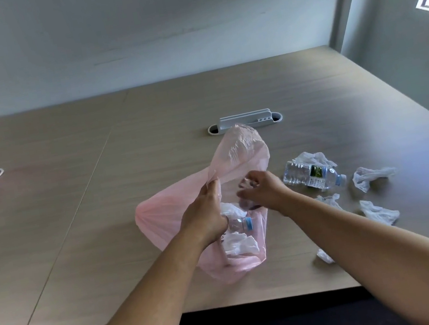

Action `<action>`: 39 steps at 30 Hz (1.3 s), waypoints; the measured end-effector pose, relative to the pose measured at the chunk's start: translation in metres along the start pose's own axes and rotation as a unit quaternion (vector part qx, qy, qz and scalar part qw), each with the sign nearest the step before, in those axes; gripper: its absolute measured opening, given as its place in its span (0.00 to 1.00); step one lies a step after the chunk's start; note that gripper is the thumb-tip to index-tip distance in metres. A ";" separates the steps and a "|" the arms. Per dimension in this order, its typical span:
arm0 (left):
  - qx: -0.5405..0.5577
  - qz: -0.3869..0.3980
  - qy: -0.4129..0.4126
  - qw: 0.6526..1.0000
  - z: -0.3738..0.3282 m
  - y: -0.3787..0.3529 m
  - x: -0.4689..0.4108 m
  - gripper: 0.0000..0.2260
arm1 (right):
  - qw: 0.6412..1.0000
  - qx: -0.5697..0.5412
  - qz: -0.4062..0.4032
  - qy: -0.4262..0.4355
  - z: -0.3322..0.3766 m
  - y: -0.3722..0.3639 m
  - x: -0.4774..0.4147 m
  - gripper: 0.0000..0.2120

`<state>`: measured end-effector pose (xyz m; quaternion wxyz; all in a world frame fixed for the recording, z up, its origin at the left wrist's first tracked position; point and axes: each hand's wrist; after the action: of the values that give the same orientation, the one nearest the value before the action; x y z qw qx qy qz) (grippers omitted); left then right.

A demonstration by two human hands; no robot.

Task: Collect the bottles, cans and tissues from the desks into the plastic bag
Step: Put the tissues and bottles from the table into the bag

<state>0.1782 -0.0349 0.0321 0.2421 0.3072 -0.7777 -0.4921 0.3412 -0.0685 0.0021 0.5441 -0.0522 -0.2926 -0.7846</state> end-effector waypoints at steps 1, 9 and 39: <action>0.005 -0.007 -0.001 1.000 0.000 0.002 -0.001 0.34 | 0.997 -0.035 0.066 -0.008 0.011 -0.009 0.002 0.19; -0.003 -0.012 -0.006 1.000 -0.003 0.006 -0.003 0.39 | 0.967 0.236 0.091 0.024 -0.009 0.006 -0.002 0.29; 0.024 -0.021 -0.030 0.999 -0.019 -0.001 -0.020 0.38 | 0.986 0.148 0.076 0.034 -0.015 0.000 0.000 0.18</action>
<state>0.2059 -0.0327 0.0372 0.2012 0.3147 -0.7892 -0.4876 0.3447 -0.0761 -0.0108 0.6134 0.0336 -0.3817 -0.6906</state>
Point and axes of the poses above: each hand's wrist, its own x-axis away from the middle knuckle, its own y-axis out of the back of the hand, z = x × y, and after that the axes turned 9 degrees about -y, right-handed
